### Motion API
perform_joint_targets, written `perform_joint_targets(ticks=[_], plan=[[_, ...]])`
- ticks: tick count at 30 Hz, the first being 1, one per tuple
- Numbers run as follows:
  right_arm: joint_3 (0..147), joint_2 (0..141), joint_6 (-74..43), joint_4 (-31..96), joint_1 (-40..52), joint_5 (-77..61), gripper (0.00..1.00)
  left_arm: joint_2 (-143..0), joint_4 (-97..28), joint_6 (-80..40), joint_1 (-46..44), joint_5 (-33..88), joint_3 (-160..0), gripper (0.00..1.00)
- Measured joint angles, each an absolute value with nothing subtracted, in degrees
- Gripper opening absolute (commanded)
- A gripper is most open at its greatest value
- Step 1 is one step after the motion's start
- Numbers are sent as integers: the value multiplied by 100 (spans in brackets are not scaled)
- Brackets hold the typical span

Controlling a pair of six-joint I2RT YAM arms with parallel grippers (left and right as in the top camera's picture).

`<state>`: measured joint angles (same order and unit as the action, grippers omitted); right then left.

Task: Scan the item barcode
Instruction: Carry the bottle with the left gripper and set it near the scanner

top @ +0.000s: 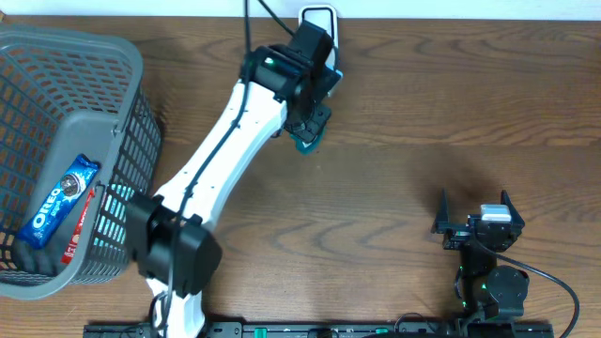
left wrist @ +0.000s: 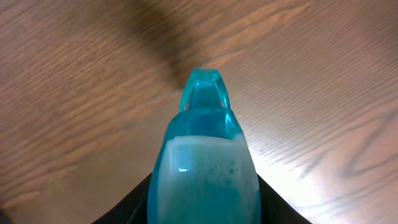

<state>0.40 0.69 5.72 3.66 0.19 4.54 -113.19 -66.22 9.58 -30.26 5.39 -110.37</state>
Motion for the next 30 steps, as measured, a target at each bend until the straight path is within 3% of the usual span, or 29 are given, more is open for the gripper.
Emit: perform_joint_targets(ticks=[10,13,21,30], plan=[[40,69,572,366,19,451,99,-12239,-6617,1151,-3133,410,-11039,41],[40,69,572,366,19,454,99,-12239,-6711,1203,-3135,408,-11037,48],[40,69,572,366,19,454,99,-12237,-6818,1227,-3135,381,-11037,88],[40,69,572,366,19,454,99,-12178,-6989,1208,-3135,390,-11037,97]])
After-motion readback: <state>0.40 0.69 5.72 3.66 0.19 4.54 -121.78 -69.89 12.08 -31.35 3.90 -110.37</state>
